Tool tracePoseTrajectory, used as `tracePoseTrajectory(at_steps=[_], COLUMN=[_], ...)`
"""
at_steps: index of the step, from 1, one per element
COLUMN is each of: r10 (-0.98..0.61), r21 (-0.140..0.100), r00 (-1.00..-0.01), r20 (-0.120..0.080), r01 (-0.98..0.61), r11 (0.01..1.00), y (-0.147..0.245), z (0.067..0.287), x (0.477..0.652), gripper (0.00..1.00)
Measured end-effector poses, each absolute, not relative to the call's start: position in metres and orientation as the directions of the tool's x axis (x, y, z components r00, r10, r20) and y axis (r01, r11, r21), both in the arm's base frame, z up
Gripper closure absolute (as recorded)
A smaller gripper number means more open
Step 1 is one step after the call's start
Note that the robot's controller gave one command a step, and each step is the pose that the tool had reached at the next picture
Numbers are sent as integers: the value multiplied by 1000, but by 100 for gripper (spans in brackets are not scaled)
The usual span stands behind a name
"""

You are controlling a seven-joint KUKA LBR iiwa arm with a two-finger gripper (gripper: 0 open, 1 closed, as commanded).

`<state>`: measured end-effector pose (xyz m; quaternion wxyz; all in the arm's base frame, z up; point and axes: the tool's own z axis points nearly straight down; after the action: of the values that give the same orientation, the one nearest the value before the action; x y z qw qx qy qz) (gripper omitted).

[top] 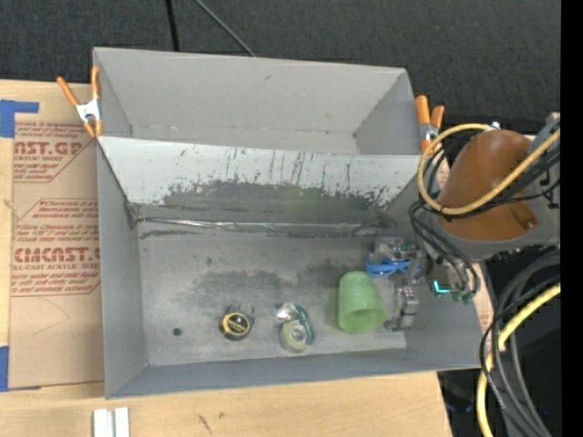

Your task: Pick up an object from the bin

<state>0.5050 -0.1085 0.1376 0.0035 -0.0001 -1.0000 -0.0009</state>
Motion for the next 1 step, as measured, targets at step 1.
tracePoseTrajectory(at_steps=[1], r10=[-304], r21=[2], r00=[-953], r20=[10], r01=[-304], r11=[953], y=[-86], z=[73], x=[554], gripper=[0])
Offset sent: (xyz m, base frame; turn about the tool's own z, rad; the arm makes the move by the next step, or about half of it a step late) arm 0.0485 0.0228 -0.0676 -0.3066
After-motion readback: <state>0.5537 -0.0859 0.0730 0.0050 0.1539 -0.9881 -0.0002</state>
